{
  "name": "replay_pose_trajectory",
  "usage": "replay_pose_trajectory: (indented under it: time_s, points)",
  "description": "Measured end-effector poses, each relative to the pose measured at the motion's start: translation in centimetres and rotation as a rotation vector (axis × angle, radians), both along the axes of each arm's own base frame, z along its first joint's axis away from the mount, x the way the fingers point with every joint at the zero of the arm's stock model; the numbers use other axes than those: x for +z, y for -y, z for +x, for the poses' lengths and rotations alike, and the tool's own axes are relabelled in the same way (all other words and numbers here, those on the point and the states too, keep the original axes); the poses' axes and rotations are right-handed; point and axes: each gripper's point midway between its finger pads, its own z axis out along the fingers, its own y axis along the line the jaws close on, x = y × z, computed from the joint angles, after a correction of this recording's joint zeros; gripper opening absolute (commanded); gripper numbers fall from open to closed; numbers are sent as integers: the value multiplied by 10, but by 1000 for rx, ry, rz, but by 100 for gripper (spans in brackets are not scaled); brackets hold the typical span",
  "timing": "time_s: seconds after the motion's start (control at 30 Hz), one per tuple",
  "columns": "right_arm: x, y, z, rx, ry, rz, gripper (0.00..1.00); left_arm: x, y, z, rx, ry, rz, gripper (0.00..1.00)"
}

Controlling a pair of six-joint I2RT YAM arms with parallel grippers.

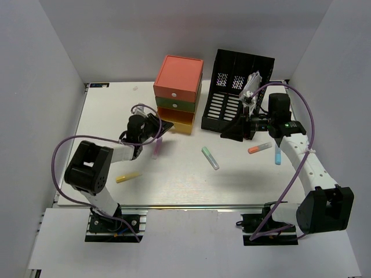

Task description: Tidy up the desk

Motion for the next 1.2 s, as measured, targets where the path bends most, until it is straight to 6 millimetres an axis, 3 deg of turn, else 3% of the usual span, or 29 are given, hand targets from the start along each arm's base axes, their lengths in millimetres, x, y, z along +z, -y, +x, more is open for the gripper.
replay_pose_trajectory:
  time_s: [0.07, 0.1, 0.27, 0.4, 0.43, 0.53, 0.83, 1.2]
  points:
    - [0, 1, 0, -2, 0, 0, 42, -2, 0, -7, -26, -24, 41, 15]
    - [0, 1, 1, -5, 0, 0, 42, -5, -1, -12, -42, -36, 70, 1]
    - [0, 4, 3, -17, 0, 0, 42, -20, -18, -35, -107, -87, 308, 0]
    - [0, 6, 5, -23, 0, 0, 42, -14, -40, -32, -143, -79, 582, 31]
    - [0, 6, 5, -23, 1, 0, 42, -13, -46, -31, -150, -77, 644, 43]
    - [0, 6, 5, -23, 1, 0, 42, -18, -66, -36, -188, -99, 809, 52]
    - [0, 9, 8, -38, 3, -3, 42, -64, -92, -55, -386, -168, 1104, 55]
    - [-1, 10, 9, -44, 7, -5, 42, -70, -77, -51, -476, -55, 1169, 58]
